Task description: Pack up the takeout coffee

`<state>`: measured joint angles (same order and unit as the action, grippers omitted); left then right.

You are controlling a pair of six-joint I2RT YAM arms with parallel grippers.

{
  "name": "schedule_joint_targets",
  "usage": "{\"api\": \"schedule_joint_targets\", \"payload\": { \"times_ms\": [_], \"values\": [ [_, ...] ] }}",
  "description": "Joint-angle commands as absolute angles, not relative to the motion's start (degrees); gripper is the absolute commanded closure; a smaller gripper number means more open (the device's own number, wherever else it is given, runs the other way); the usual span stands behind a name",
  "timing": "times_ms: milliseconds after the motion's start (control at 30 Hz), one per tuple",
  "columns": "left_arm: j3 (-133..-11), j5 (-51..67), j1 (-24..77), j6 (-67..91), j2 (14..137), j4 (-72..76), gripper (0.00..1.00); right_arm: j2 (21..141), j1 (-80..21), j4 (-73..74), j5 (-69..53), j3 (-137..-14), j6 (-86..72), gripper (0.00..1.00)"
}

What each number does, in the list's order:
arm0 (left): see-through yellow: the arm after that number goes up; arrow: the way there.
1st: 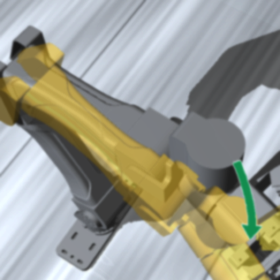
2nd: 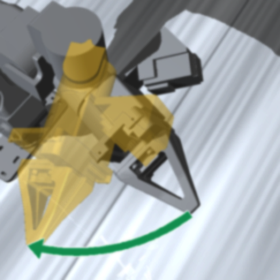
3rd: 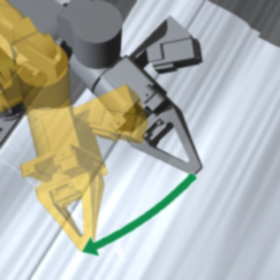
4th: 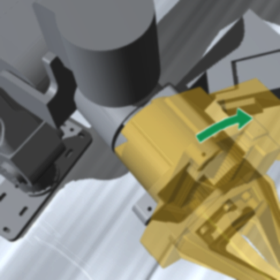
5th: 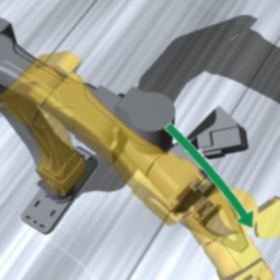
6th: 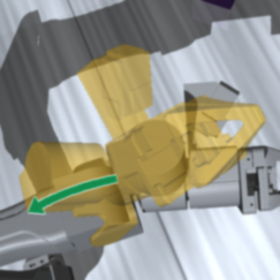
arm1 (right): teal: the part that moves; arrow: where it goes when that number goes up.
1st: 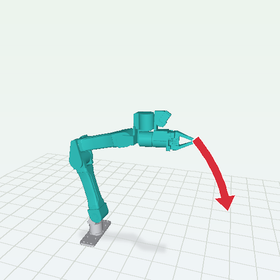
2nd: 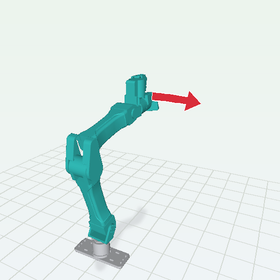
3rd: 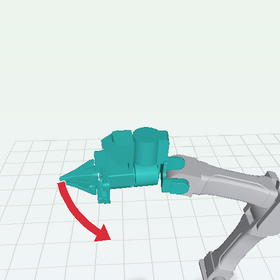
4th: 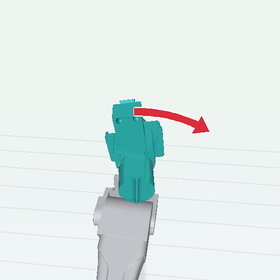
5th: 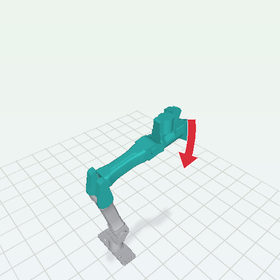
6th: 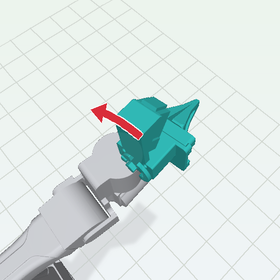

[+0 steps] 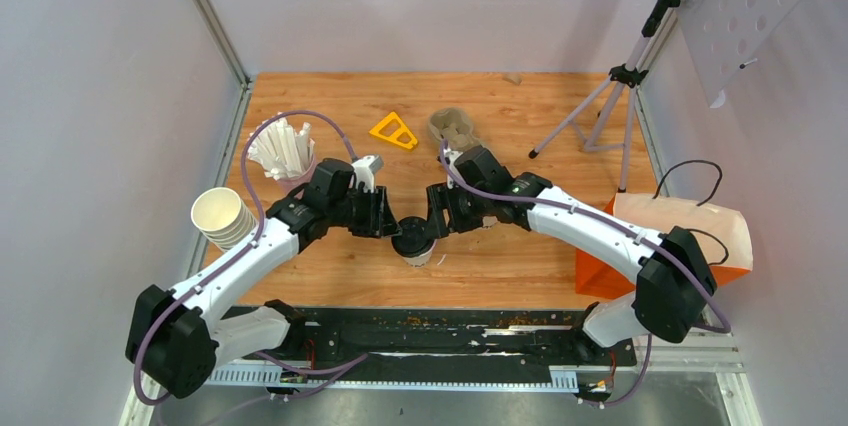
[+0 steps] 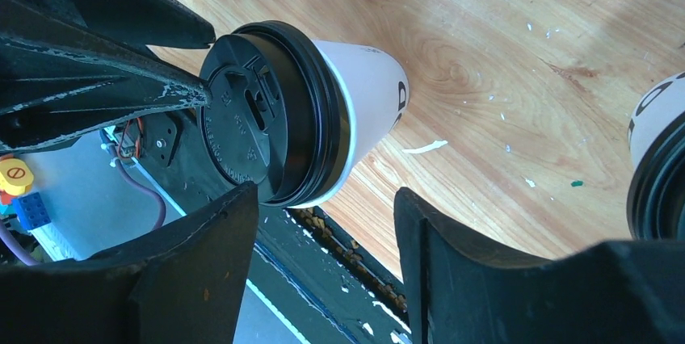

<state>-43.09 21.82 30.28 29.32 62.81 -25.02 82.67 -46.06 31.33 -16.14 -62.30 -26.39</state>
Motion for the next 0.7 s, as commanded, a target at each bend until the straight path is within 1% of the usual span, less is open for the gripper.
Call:
{"api": "schedule_joint_targets", "payload": {
  "times_ms": [0,233,467,667],
  "values": [
    [-43.01,24.46,30.06,30.11,63.48,-21.07,0.54,83.54,-46.30,28.66,-17.75,-64.86,-24.92,0.38],
    [-42.46,25.61,30.06,30.97,63.49,-19.15,0.57,83.58,-46.32,28.78,-16.60,-64.56,-24.29,0.45],
    [-42.23,26.35,30.06,31.45,63.53,-17.86,0.60,83.35,-46.32,28.92,-16.44,-64.48,-24.13,0.49],
    [-42.11,26.46,30.06,31.39,63.56,-17.71,0.60,83.53,-46.32,28.87,-15.87,-64.34,-24.07,0.52]
  ]
}}
